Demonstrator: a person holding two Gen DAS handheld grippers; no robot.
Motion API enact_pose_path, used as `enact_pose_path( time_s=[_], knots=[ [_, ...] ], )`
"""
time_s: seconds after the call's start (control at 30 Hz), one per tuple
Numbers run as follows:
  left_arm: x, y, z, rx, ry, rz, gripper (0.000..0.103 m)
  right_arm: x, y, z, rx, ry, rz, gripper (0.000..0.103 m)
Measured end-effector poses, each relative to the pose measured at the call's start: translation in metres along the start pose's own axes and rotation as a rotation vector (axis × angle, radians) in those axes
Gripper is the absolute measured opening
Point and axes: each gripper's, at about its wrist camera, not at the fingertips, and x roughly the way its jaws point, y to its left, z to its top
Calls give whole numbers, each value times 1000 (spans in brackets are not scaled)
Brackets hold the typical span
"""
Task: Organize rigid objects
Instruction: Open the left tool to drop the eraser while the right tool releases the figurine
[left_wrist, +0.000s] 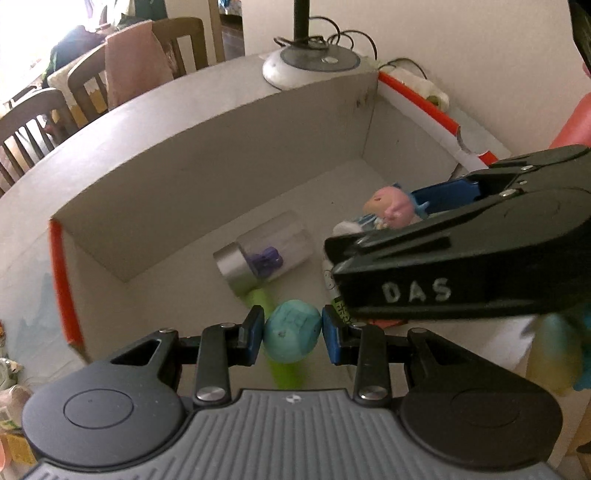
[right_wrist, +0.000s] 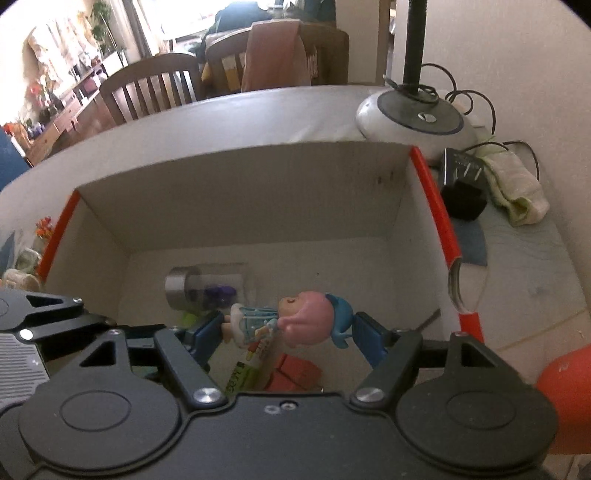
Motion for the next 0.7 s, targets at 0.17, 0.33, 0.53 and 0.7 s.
enact_pose_path(
  time_s=[0.17,0.33,0.53,0.7],
  knots=[
    [12,-2,6,14,62,-24,33,8,1,3,-4,58,-24,75],
    [19,-2,7,35,128,-50,33,11,1,1,13,113,-9,75],
    [26,3,5,4,193,-76,33,10,3,-1,22,129,-7,75],
    [25,4,2,-1,205,-85,33,10,1,2,27,130,-10,75]
  ],
)
